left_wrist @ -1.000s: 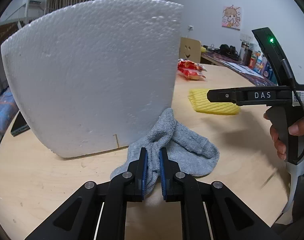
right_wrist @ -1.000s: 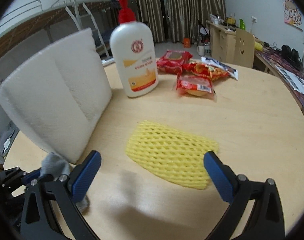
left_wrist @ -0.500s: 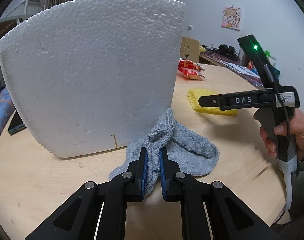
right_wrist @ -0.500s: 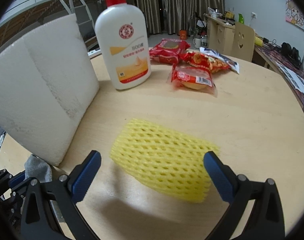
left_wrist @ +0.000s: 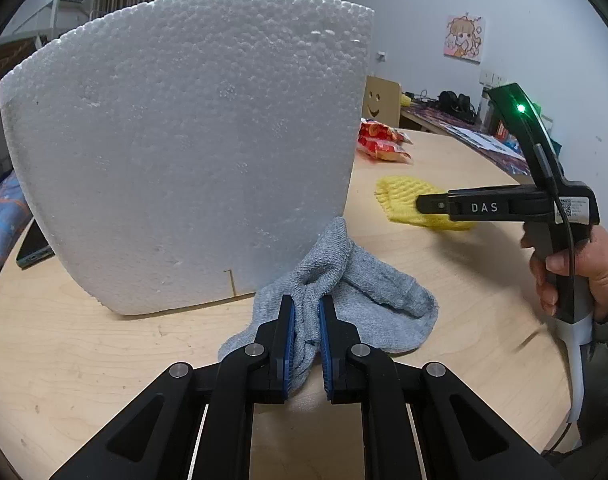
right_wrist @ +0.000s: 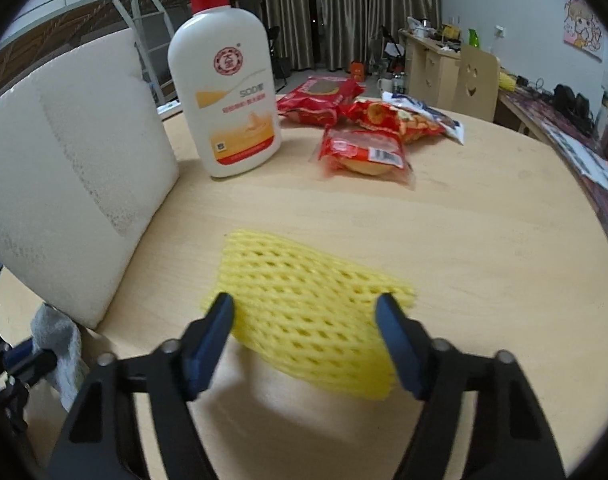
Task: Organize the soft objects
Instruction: 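Close the right gripper on the yellow mesh sleeve while the left holds the sock, then lift and carry the sock in the left tool over the foam box while the right carries the sleeve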
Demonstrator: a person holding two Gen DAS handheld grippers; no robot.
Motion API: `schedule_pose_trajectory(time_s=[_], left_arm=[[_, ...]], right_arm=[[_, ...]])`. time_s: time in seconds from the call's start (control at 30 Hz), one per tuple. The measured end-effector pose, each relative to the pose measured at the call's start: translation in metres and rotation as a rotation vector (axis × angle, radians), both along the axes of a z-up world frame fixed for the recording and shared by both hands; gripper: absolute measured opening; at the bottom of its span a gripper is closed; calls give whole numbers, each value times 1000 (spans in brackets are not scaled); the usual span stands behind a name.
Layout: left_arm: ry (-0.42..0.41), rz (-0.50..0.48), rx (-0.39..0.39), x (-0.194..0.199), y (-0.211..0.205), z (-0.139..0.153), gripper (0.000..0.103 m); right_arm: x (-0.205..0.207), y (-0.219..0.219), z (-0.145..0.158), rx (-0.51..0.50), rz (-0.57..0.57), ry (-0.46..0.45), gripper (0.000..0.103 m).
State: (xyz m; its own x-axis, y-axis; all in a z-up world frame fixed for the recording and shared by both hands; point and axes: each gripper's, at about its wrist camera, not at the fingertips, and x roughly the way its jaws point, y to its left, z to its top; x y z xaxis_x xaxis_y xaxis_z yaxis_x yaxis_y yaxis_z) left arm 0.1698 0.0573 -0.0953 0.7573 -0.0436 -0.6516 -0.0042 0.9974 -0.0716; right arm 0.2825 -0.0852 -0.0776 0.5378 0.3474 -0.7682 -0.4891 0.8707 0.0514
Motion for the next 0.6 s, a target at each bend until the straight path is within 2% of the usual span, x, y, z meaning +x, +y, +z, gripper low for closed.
schedule_pose_trajectory(time_s=[0.13,0.2,0.4,0.6], left_arm=[[-9,2,-1,-3,1,2,12],[-19,3,-4,-5,2,3,12],[-29,7,-18,-9,6,3,12],[-46,10,-21,-16,4,5,12]], right_arm=[[0,-10,1,-9,-21,-15,33],[-3,-12,1,-14,-13,-16,23],[-8,-16,4,12,7,-6,14],[-28,-14,24,84,66,-30,13]])
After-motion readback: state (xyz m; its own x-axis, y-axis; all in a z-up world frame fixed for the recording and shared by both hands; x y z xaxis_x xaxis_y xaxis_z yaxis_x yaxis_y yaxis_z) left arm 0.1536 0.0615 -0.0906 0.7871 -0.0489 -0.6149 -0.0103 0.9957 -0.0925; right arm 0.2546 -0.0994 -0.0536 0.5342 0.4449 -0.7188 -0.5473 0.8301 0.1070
